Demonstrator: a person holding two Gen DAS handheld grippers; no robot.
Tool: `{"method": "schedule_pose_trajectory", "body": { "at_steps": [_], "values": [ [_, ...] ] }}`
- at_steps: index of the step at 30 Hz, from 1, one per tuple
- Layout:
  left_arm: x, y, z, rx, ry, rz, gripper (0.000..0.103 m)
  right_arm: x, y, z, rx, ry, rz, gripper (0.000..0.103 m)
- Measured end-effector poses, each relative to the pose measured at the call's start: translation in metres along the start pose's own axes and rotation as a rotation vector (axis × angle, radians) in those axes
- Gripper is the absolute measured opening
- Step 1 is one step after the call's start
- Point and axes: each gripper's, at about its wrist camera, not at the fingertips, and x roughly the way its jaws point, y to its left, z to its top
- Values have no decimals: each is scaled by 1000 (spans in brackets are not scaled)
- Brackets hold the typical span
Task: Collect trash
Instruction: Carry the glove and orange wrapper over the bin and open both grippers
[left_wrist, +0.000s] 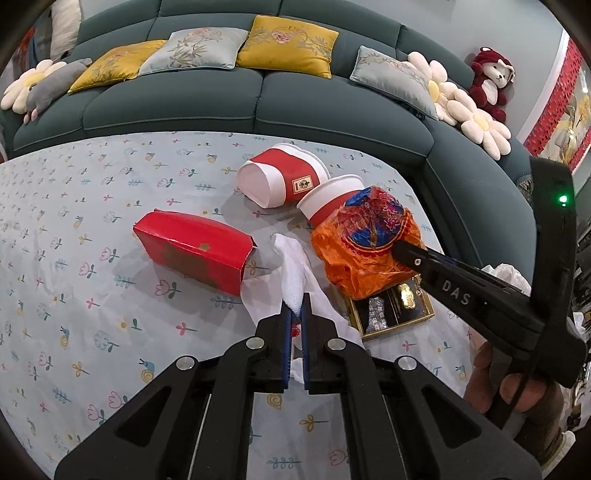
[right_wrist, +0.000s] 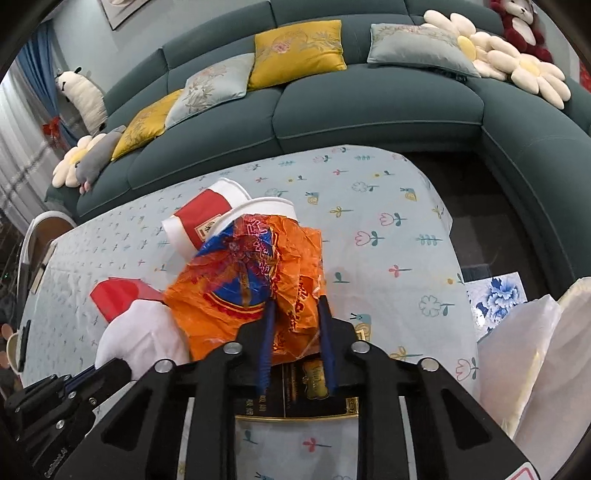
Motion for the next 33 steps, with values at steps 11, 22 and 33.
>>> {"method": "schedule_pose_trajectory", "body": {
  "at_steps": [11, 22, 33],
  "values": [
    [-21, -30, 2, 37, -31, -28, 4, -71, -43, -8, 118, -119, -14, 12],
    [-44, -118, -3, 145, -54, -118, 4, -155, -127, -50, 264, -222, -210, 12],
    [-43, -201, -31, 273, -18, -196, 4, -179, -182, -89, 405, -249, -292, 12]
  ]
}}
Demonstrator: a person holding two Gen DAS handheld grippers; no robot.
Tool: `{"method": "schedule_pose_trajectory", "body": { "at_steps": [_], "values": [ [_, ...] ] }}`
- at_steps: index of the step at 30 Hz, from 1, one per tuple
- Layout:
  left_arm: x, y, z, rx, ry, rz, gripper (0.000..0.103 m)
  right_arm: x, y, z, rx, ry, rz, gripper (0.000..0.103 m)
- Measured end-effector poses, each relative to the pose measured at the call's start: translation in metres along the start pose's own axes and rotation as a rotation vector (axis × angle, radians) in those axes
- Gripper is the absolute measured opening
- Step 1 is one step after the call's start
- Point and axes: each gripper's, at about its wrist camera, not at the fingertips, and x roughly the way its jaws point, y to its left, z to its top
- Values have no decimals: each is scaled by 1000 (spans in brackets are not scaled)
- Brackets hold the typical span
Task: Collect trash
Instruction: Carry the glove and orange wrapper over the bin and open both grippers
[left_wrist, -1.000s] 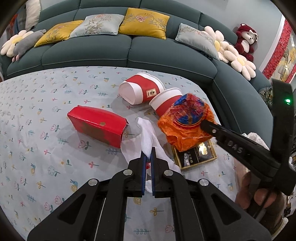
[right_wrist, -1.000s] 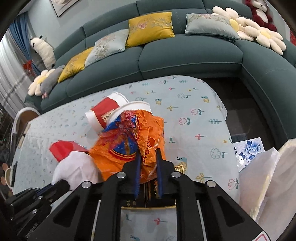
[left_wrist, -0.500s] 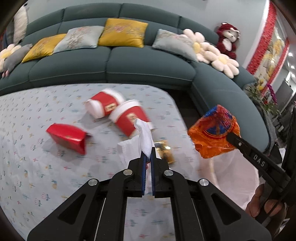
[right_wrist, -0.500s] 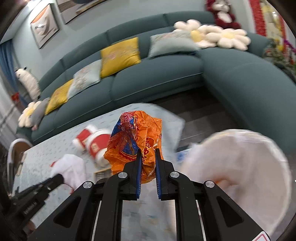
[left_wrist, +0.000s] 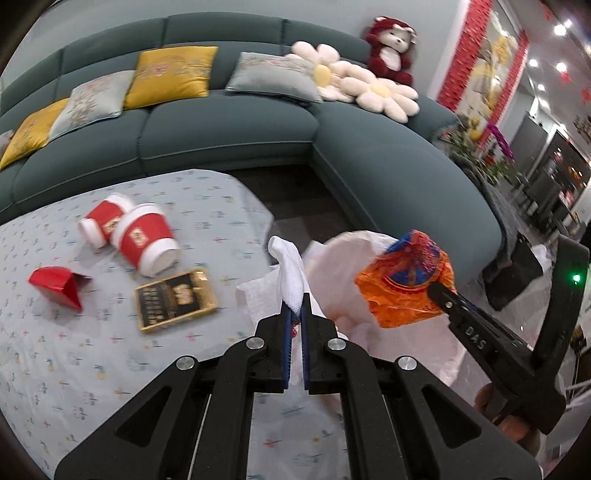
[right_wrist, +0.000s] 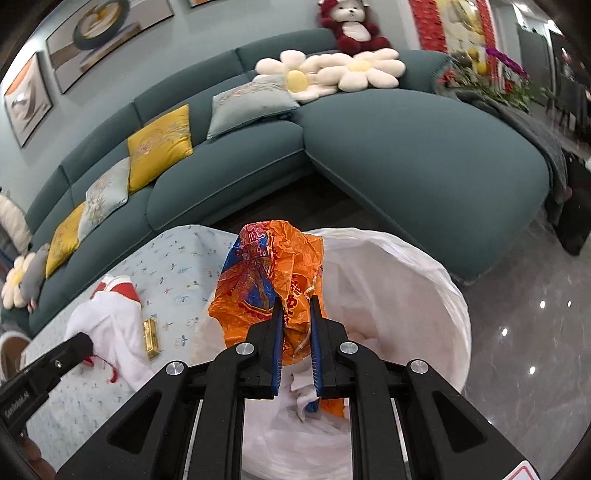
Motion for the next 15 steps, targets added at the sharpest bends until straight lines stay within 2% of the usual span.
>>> {"method": "schedule_pose_trajectory", "body": {
  "at_steps": [4, 15],
  "values": [
    [10, -21, 0, 34, 18, -17, 4, 1, -6, 2, 28, -14, -7, 12],
    [32, -44, -4, 59, 64, -40, 4, 0, -15, -2, 63, -24, -23, 12]
  ]
}}
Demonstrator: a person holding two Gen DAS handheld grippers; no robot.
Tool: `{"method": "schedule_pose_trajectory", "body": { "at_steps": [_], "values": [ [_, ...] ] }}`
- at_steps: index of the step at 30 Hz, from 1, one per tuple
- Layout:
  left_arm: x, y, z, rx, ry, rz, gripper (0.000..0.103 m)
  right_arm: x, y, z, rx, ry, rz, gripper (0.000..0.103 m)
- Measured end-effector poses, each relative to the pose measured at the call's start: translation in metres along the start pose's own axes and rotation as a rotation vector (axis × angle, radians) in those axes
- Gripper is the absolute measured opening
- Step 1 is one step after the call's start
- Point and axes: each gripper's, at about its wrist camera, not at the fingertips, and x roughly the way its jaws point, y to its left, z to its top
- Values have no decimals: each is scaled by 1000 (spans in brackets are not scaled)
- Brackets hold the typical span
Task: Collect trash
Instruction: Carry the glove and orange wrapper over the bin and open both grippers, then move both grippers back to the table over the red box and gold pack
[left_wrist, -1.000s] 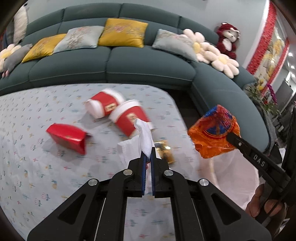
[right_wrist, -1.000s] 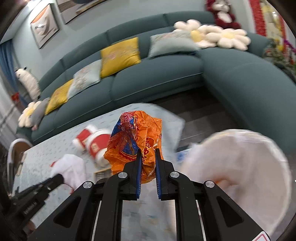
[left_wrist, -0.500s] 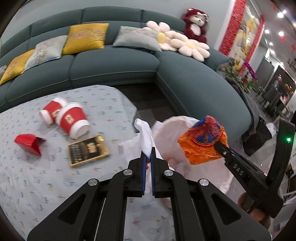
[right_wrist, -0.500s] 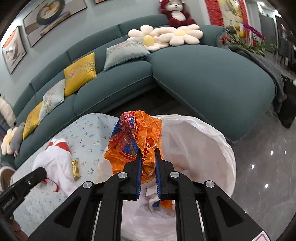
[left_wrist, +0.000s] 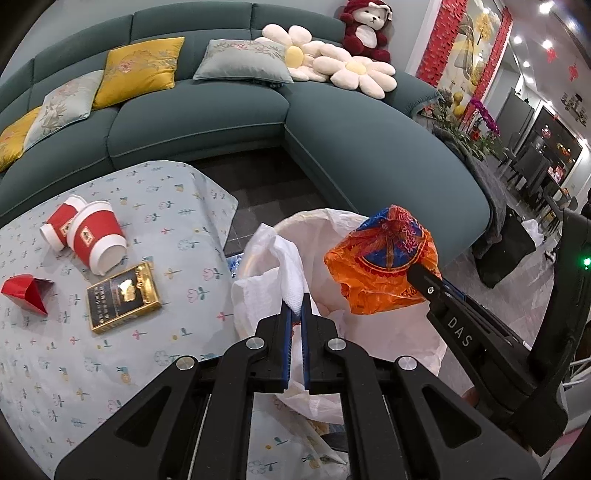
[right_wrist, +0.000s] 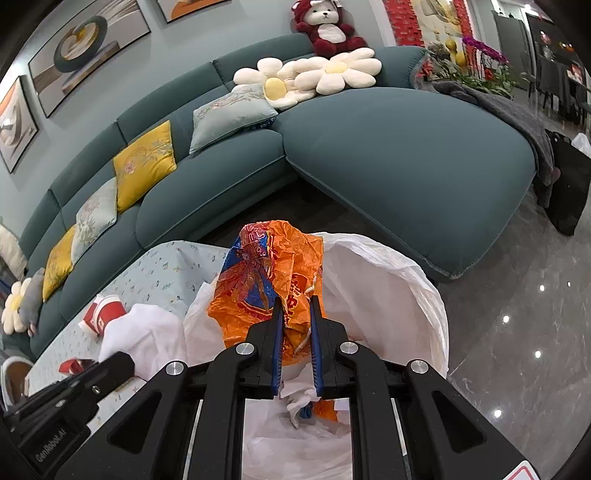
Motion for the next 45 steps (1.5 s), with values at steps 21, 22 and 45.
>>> {"method": "schedule_pose_trajectory", "body": {
  "at_steps": [21, 22, 45],
  "values": [
    [8, 0, 1, -31, 12, -30, 39, 1, -5, 2, 25, -27, -37, 30],
    [7, 1, 1, -35, 10, -29, 40, 0, -5, 2, 24, -28, -37, 30],
    [-21, 88, -13, -189, -42, 124, 58, 3, 34, -10, -121, -11, -18, 35]
  ]
}}
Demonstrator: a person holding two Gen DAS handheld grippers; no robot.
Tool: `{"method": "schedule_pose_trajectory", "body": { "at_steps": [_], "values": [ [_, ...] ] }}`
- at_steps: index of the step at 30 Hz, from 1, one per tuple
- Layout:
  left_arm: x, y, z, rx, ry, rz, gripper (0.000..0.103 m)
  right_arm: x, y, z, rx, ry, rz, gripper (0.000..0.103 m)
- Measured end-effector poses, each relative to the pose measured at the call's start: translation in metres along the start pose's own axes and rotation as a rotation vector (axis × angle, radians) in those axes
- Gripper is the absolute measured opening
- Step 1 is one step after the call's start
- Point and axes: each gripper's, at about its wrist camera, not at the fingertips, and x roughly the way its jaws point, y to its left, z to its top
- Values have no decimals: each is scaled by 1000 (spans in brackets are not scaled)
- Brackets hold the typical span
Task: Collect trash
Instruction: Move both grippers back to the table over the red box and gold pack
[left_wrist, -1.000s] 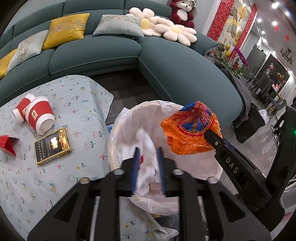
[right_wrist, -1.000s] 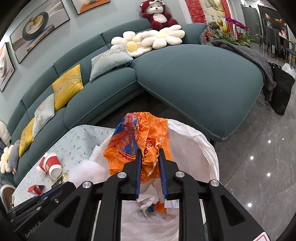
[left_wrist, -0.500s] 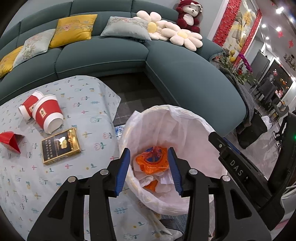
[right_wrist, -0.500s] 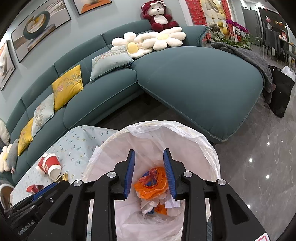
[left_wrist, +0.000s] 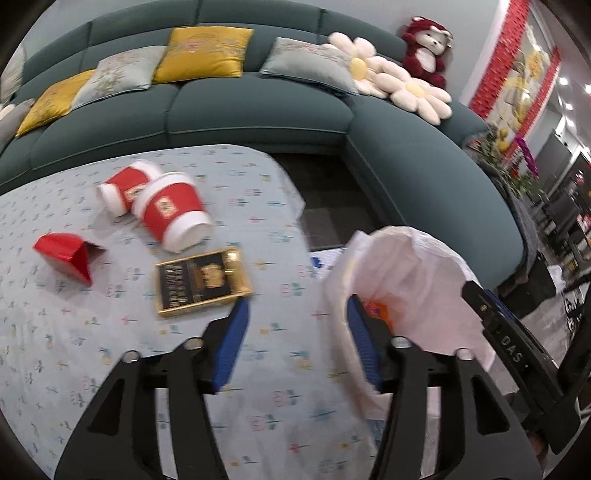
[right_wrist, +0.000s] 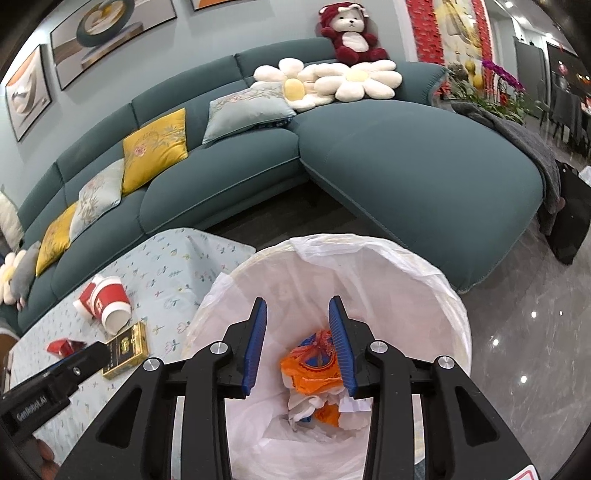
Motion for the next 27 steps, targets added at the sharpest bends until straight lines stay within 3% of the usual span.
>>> {"method": "schedule_pose_trajectory", "body": {
  "at_steps": [13, 22, 24, 27],
  "values": [
    [-16, 90, 2, -173, -31, 127, 66, 6, 43, -13, -125, 28, 50, 35],
    [-23, 148, 11, -268, -47, 204, 70, 9, 94, -24, -221, 75, 167, 35],
    [-23, 159, 14, -294, -46, 217, 71, 11, 107, -27, -242, 85, 193, 42],
    [-20, 177, 22, -330, -41, 243, 71, 13, 131, -33, -293, 94, 231, 42]
  ]
}}
